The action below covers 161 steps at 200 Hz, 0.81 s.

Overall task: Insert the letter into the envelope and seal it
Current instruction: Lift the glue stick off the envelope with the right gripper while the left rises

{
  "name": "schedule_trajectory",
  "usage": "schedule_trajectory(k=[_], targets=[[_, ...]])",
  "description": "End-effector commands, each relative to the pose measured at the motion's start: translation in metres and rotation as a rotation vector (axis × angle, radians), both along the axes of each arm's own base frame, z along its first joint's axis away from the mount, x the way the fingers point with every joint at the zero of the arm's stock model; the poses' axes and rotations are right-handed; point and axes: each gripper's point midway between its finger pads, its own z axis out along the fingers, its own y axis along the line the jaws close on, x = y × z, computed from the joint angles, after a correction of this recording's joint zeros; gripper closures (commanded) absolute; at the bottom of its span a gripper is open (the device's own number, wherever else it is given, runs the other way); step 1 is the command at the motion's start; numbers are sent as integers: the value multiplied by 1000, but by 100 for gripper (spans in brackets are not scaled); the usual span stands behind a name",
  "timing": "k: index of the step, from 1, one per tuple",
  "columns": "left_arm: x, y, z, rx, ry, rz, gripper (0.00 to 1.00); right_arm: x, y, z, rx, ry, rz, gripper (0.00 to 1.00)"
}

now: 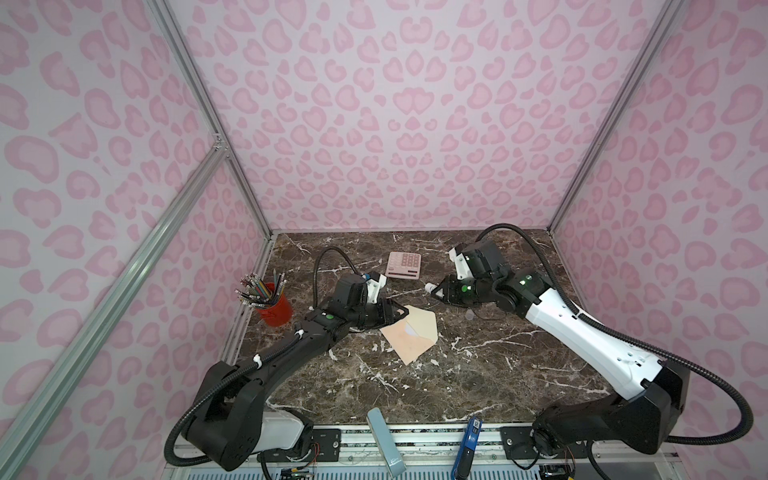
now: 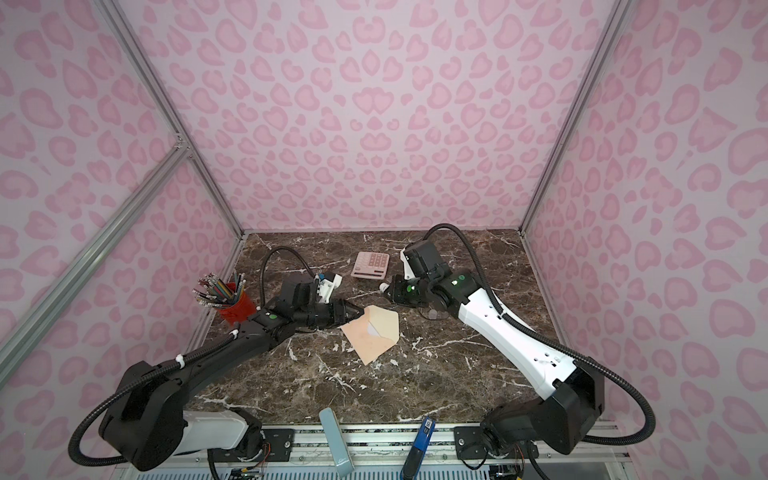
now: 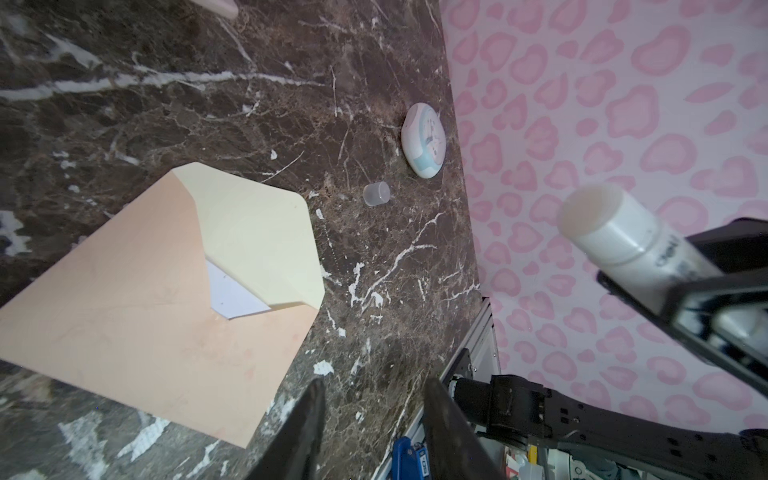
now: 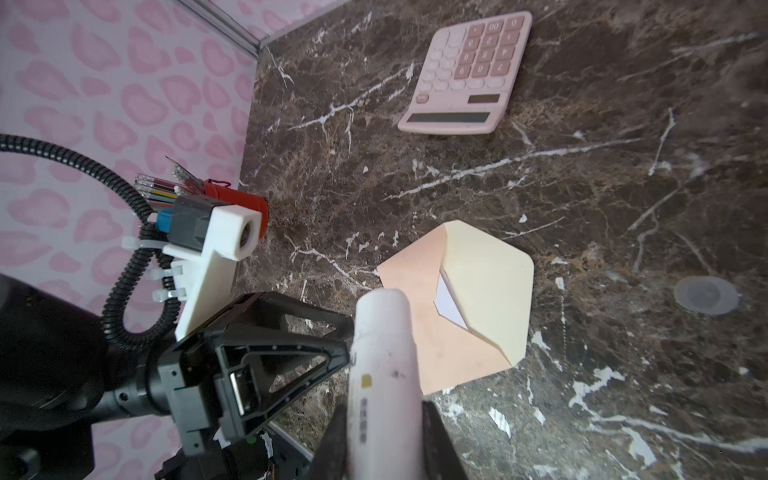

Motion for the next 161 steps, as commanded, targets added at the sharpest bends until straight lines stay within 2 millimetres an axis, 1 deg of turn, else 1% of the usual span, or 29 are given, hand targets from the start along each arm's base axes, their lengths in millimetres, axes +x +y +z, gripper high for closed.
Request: schedule_trajectory(k=[1, 16, 40, 71, 92, 121, 135, 148, 161], targets=[[0, 7, 26, -8, -57, 34, 49, 16, -3, 14, 29, -102, -55, 100], [-5, 12, 47, -14, -98, 44, 45, 16, -4, 16, 31, -118, -57, 100], [-12, 20, 79, -37, -158, 68, 41, 15, 0, 18, 57, -126, -47, 100], [-18, 25, 109, -104, -196, 101, 36, 13, 11, 24, 109, -175, -37, 100], [-22, 29, 119, -142, -205, 124, 34, 9, 22, 32, 82, -288, -19, 100], [-25, 33, 128, -190, -225, 152, 31, -6, 41, 49, 37, -482, 25, 100], [-27, 36, 130, -199, -236, 164, 30, -10, 48, 54, 58, -522, 33, 100], [-27, 38, 129, -199, -239, 179, 30, -13, 52, 54, 76, -535, 37, 100], [-26, 40, 133, -209, -249, 190, 29, -17, 56, 60, 97, -564, 44, 100]])
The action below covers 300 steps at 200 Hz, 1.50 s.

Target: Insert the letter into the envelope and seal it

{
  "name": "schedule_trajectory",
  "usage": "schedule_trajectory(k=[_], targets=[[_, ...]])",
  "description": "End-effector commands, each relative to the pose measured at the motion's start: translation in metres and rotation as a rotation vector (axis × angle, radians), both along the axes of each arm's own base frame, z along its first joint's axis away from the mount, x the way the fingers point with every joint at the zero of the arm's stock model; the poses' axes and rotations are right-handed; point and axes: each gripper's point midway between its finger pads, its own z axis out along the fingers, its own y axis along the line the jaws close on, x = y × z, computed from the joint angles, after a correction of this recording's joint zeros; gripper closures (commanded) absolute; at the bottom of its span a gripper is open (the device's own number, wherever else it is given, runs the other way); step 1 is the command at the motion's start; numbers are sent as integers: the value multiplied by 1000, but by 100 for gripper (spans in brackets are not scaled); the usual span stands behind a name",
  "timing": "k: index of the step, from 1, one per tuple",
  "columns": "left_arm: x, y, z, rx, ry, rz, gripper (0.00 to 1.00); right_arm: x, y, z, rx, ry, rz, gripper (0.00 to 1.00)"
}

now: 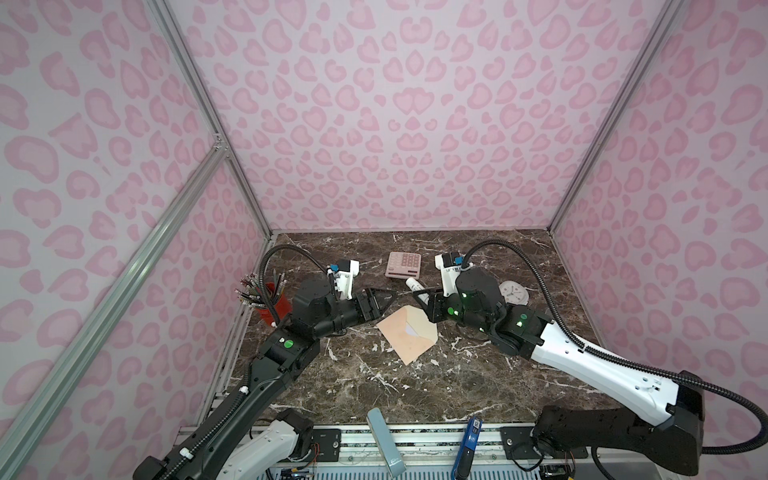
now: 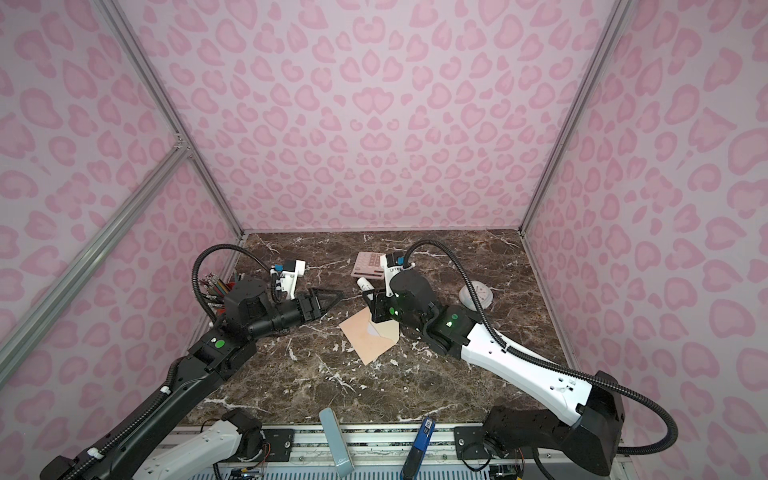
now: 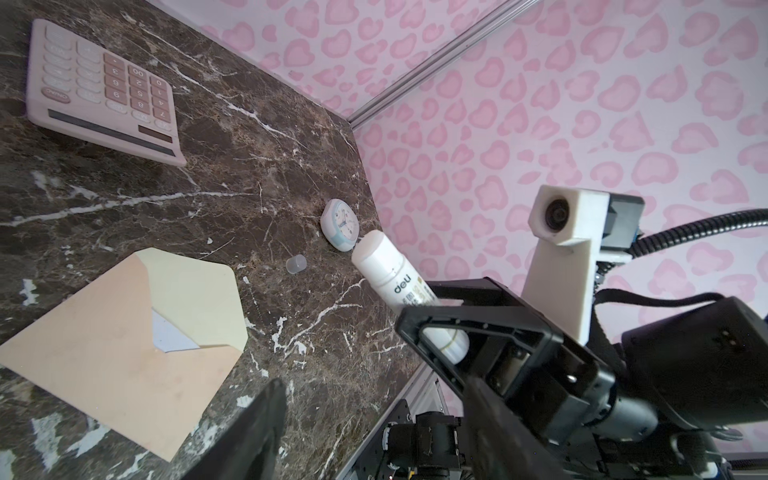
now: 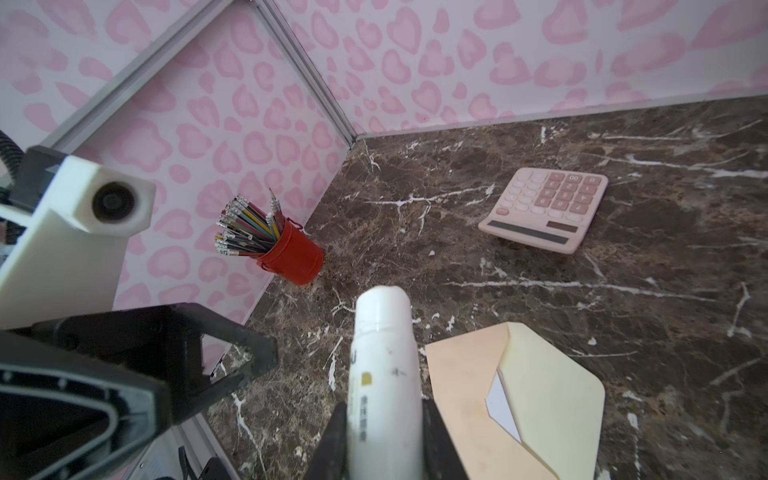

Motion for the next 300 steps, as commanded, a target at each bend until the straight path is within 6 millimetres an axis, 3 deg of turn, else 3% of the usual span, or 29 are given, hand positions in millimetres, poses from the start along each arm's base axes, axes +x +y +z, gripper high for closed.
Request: schedule_trajectory(k=[1, 78, 176, 300], targets=[[5, 3, 15, -41, -46, 36, 29, 6, 6, 25, 55, -130, -27, 100], [19, -14, 34, -141, -69, 16, 23, -6, 12, 46, 69, -306, 4, 100], [24, -48, 48, -232, -68, -75, 25, -9, 9, 42, 49, -338, -2, 100], [20, -65, 51, -282, -59, -137, 49, -12, 15, 36, -1, -373, 11, 100]])
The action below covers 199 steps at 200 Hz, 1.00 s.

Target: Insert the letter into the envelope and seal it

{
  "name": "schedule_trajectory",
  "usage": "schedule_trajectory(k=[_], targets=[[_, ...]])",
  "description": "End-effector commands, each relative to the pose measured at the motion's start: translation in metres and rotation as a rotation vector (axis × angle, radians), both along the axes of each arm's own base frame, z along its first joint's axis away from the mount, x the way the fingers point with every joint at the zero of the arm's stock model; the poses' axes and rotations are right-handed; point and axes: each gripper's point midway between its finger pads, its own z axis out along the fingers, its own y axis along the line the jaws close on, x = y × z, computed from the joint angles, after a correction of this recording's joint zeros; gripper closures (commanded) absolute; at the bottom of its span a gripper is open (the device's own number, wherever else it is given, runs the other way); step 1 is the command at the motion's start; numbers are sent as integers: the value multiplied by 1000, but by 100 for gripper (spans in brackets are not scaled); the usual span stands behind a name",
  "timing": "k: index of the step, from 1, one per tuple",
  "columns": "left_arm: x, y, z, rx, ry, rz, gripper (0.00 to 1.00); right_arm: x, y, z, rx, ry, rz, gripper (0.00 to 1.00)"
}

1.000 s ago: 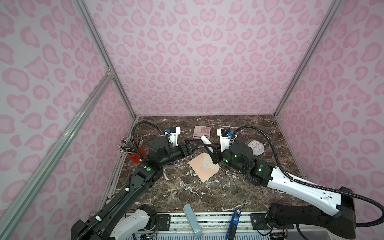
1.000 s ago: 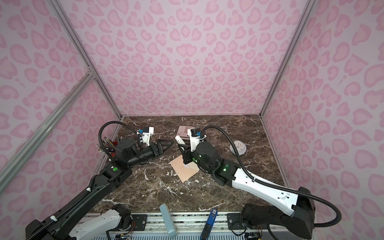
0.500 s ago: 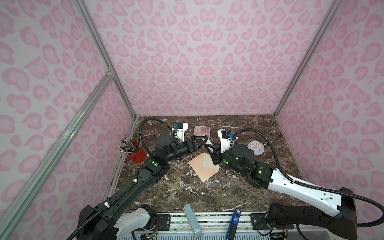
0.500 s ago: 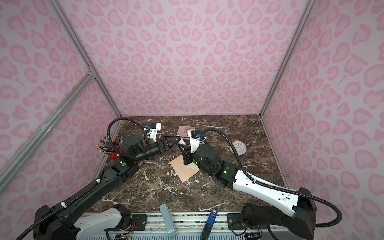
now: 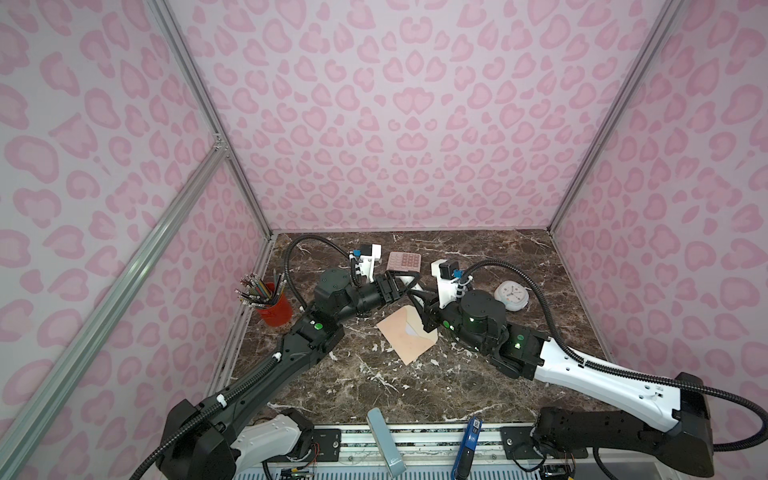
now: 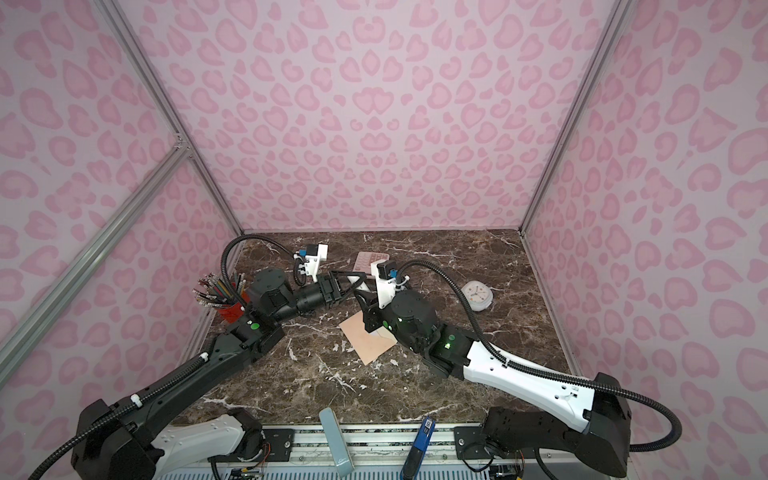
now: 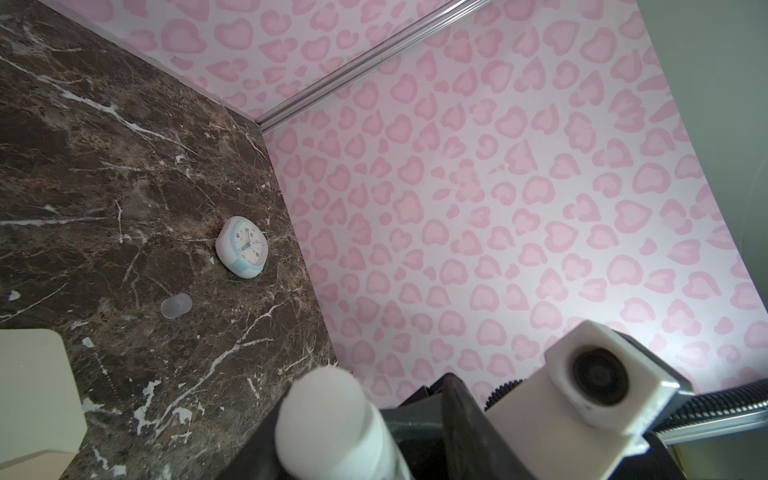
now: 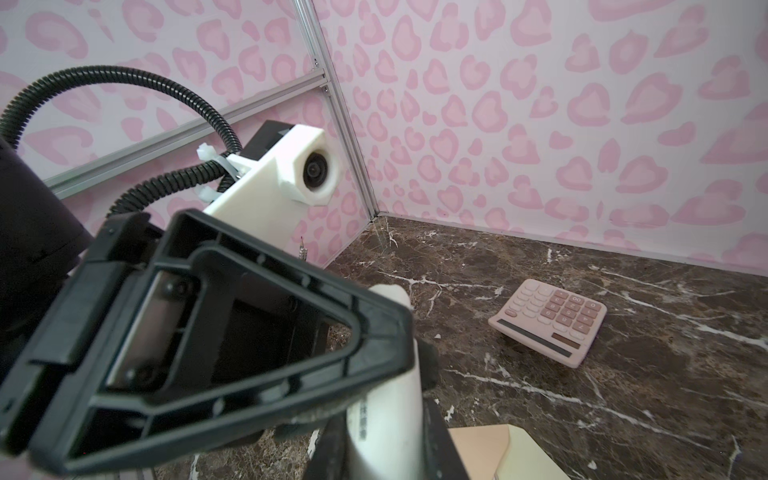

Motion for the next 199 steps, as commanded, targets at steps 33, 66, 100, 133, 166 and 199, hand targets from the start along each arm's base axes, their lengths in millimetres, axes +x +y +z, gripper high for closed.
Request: schedule_trajectory(k=[33, 66, 100, 133, 166, 199], targets=[[-2, -3, 14, -37, -46, -19, 61, 3, 2, -2, -20, -36, -10, 94], [-1, -2, 13, -37, -44, -7, 79, 0, 3, -7, -38, -32, 6, 87], [1, -2, 12, -32, -45, 2, 86, -9, 4, -16, -75, -21, 45, 77], [3, 1, 11, 9, -60, 21, 87, -22, -5, -26, -121, -5, 72, 65], [4, 1, 8, 32, -61, 23, 88, -28, -24, -29, -131, -13, 46, 63], [3, -2, 7, 38, -57, 5, 88, -30, -32, -26, -98, -33, 32, 65]])
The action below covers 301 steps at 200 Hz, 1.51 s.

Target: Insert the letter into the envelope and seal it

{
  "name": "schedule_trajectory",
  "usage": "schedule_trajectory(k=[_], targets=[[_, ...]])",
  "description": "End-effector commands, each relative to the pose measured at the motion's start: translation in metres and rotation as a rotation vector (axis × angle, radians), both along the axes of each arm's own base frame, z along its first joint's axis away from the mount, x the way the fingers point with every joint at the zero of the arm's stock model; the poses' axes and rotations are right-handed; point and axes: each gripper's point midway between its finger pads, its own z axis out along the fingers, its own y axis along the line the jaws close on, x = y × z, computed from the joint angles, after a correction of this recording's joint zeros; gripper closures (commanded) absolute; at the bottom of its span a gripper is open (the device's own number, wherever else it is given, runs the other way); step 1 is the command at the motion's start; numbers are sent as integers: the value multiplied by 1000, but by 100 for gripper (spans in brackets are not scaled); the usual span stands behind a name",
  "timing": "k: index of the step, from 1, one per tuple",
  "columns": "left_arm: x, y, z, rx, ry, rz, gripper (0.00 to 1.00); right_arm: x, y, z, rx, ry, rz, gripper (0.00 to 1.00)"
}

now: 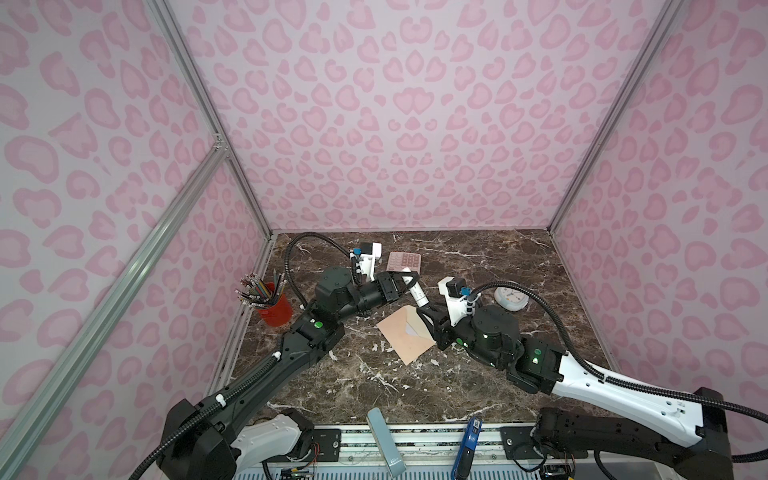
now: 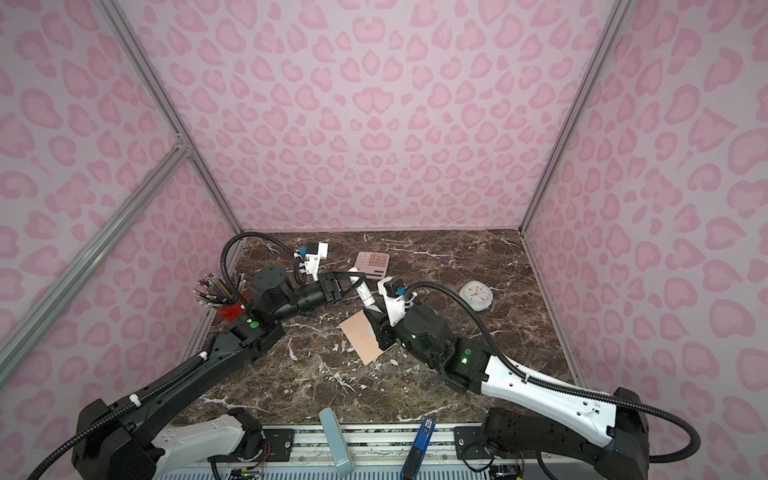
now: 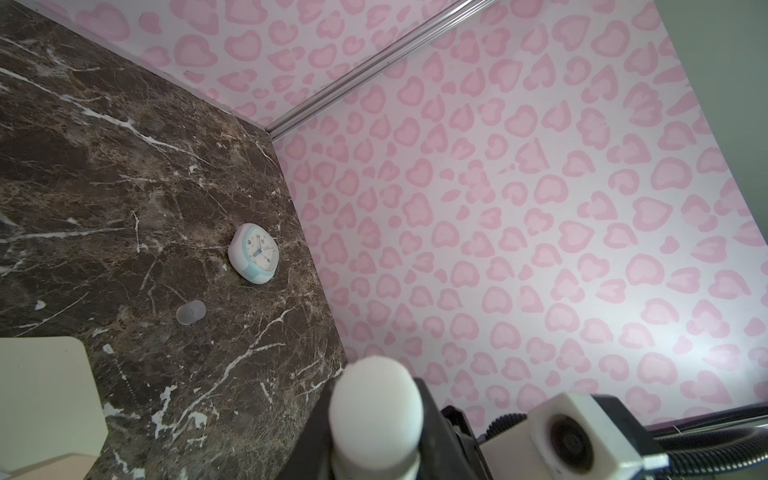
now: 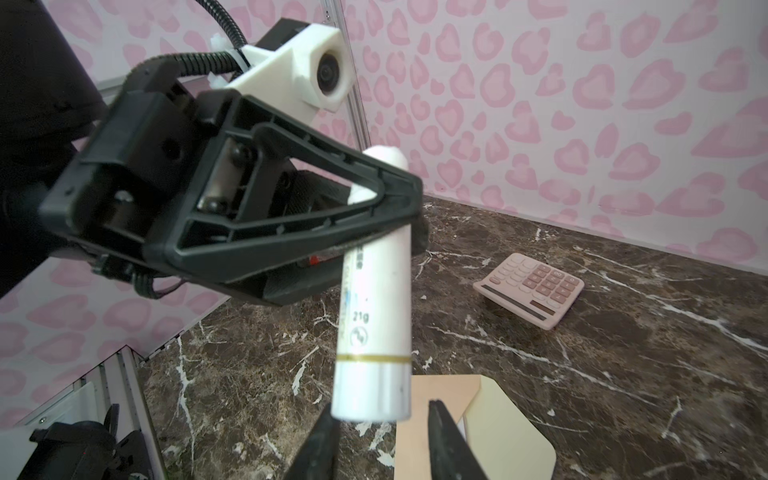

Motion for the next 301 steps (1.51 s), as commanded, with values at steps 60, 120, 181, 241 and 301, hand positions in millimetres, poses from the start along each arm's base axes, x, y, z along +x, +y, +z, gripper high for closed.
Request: schedule_trajectory(k=[60, 120, 181, 241, 301], targets=[[-3, -7, 5, -2, -28, -47, 88, 2, -2, 7, 17, -30, -12, 64], [-7, -15, -1, 10, -15, -81, 88, 4, 1, 10, 25, -31, -15, 60], [-11, -22, -10, 39, 4, -114, 88, 7, 1, 8, 42, -17, -35, 81], [-12, -26, -14, 49, 7, -122, 56, 10, 0, 13, 107, 6, -61, 82], [-12, -28, -10, 44, -6, -122, 59, 11, -3, 14, 143, 18, -80, 82]])
